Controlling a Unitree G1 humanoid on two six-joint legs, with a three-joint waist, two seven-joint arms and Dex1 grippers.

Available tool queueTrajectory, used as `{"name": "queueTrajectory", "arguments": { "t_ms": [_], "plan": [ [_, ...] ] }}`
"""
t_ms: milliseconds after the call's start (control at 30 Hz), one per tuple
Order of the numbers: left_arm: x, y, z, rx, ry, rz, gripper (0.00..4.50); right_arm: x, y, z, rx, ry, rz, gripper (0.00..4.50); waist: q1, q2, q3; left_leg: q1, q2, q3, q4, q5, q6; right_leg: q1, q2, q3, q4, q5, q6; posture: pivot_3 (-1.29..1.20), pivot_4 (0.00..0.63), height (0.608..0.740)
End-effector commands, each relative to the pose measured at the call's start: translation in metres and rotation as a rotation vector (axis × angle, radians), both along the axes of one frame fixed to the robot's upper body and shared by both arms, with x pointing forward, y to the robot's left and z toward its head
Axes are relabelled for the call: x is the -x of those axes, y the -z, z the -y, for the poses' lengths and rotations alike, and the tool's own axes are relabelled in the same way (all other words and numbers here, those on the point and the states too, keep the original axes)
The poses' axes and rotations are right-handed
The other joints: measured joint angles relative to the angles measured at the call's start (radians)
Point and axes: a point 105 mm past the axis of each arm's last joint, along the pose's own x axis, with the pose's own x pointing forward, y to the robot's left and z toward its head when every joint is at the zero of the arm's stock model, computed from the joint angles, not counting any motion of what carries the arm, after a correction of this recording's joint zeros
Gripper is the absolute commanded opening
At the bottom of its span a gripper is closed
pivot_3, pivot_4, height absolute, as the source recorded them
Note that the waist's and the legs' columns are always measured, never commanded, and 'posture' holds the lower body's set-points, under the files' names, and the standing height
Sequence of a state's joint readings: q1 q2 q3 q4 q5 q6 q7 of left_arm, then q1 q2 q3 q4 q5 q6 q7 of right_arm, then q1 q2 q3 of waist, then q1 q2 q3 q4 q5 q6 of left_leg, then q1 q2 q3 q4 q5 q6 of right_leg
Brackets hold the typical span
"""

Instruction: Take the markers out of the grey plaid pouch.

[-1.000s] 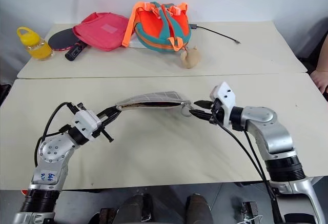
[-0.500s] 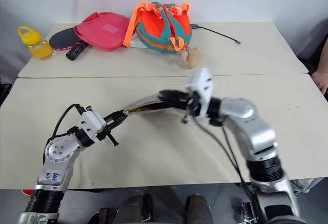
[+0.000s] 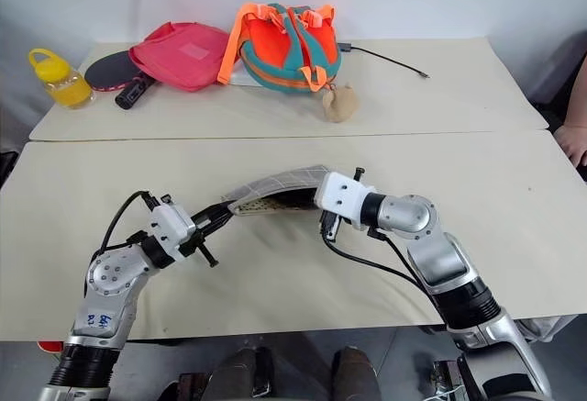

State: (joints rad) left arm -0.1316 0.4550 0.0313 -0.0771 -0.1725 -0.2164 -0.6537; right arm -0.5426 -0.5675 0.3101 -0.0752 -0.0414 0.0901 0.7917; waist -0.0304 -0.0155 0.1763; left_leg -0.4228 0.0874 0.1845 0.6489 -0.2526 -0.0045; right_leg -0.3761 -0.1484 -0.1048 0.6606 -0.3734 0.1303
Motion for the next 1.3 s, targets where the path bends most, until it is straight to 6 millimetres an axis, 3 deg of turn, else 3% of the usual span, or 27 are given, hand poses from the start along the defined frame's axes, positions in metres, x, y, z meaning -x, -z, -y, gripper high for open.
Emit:
{"name": "queueTrajectory", "arguments": {
  "t_ms": [33, 133, 467, 600, 833, 1067, 1300],
  "plan": [
    [0.005, -0.013, 0.007, 0.022, 0.031, 0.049, 0.0, -0.003, -0.011, 0.001, 0.028, -0.012, 0.071, 0.18, 0.0, 0.0, 0.0, 0.0, 0.0, 0.0, 0.0, 0.0, 0.0, 0.0, 0.0, 0.0, 0.0, 0.0, 0.0, 0.0, 0.15, 0.74],
    [0.006, -0.011, 0.008, 0.025, 0.035, 0.043, 0.0, -0.003, -0.01, 0.003, 0.034, -0.008, 0.06, 0.89, 0.0, 0.0, 0.0, 0.0, 0.0, 0.0, 0.0, 0.0, 0.0, 0.0, 0.0, 0.0, 0.0, 0.0, 0.0, 0.0, 0.15, 0.74],
    [0.008, -0.009, 0.012, 0.026, 0.065, 0.027, 0.0, -0.001, -0.013, -0.001, 0.03, -0.014, 0.067, 4.47, 0.0, 0.0, 0.0, 0.0, 0.0, 0.0, 0.0, 0.0, 0.0, 0.0, 0.0, 0.0, 0.0, 0.0, 0.0, 0.0, 0.15, 0.74],
    [0.009, -0.008, 0.014, 0.037, 0.079, 0.014, 0.0, 0.002, -0.017, -0.003, -0.001, -0.028, 0.035, 4.3, 0.0, 0.0, 0.0, 0.0, 0.0, 0.0, 0.0, 0.0, 0.0, 0.0, 0.0, 0.0, 0.0, 0.0, 0.0, 0.0, 0.15, 0.74],
    [0.011, -0.013, 0.017, 0.173, 0.13, -0.094, 0.0, 0.012, -0.038, -0.005, 0.025, -0.092, 0.011, 2.0, 0.0, 0.0, 0.0, 0.0, 0.0, 0.0, 0.0, 0.0, 0.0, 0.0, 0.0, 0.0, 0.0, 0.0, 0.0, 0.0, 0.15, 0.74],
    [0.027, -0.012, 0.038, 0.36, 0.299, -0.356, 0.0, 0.021, -0.047, 0.023, 0.209, -0.171, -0.104, 2.0, 0.002, 0.0, 0.0, 0.0, 0.0, -0.001, 0.0, 0.0, 0.0, 0.001, 0.0, 0.0, 0.0, 0.0, 0.0, 0.0, 0.15, 0.74],
    [0.035, -0.001, 0.064, 0.46, 0.392, -0.568, 0.0, 0.031, -0.036, 0.024, 0.397, -0.217, -0.238, 2.0, 0.0, 0.0, 0.0, 0.001, 0.0, -0.001, 0.0, 0.0, 0.0, 0.001, 0.0, 0.0, 0.0, 0.0, 0.0, 0.0, 0.15, 0.74]
  ]
}}
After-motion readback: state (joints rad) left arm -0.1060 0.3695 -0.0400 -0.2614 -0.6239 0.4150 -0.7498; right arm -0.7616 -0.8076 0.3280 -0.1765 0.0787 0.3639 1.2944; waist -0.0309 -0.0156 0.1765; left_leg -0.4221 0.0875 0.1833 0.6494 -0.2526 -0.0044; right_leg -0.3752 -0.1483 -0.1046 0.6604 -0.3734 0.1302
